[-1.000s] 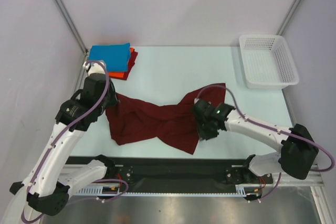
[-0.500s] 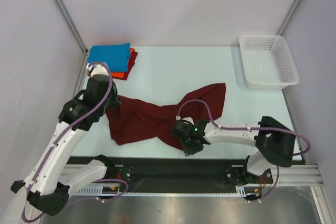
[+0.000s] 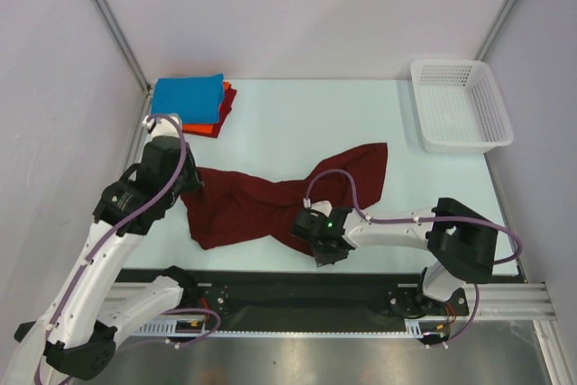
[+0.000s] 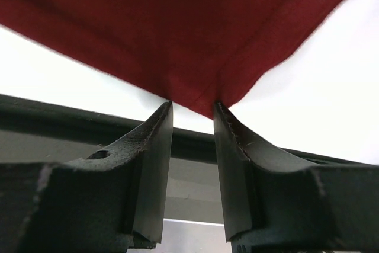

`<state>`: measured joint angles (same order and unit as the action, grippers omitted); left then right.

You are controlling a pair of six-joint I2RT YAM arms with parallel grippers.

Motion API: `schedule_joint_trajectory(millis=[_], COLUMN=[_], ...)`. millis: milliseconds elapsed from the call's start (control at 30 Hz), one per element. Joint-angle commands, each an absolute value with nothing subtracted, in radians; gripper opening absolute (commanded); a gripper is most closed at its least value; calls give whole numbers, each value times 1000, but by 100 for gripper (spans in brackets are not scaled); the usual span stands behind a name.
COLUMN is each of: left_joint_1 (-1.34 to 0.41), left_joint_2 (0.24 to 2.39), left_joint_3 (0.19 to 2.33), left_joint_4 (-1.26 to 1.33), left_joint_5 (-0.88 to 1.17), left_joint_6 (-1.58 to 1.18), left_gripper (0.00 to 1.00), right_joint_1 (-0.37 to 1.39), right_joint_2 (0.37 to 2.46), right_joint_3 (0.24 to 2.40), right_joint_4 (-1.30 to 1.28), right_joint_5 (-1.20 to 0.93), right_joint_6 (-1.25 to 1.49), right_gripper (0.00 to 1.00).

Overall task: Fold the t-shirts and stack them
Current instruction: Flatten the tshirt out

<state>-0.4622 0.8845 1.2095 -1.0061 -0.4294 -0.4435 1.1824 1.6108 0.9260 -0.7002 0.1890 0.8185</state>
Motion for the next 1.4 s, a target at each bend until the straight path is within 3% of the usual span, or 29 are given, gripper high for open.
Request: schedule_joint_trajectory(millis=[0,433,767,933,1000,1067,1233,1367], left_joint_1=[-457,-456,-457,-457,-457,-456,-456,-457], left_joint_2=[865,870,865,868,870,868,871,877], left_joint_3=[1195,1189,1197,1204,1206,1209,1236,1345], left_joint_4=[-997,-983,-999,-1002,-1005,-1006,-1008,-1015], left_joint_5=[-411,-403,-413,-411,-414,-416,-419,-428], left_joint_6=[-436,-434,-434,-434,-433,-430,-423,-425], left_gripper=[1,0,0,0,0,0,0,0], right_joint_1=[1189,1206,1158,1132,1129,1127,1114,1074], right_joint_2=[1597,1598,1534,1526,1551,1557,1501,1384], right_joint_3=[962,928,825,796,805,828,900,1079], right_joint_4=[-759,-729,-678,-624,-624,-635,-750,-902], right_joint_5=[285,259,230,198,189,190,241,311], right_joint_6=[844,856,885,868,865,854,821,769], right_gripper=[39,44,38,24,9,0,0,0])
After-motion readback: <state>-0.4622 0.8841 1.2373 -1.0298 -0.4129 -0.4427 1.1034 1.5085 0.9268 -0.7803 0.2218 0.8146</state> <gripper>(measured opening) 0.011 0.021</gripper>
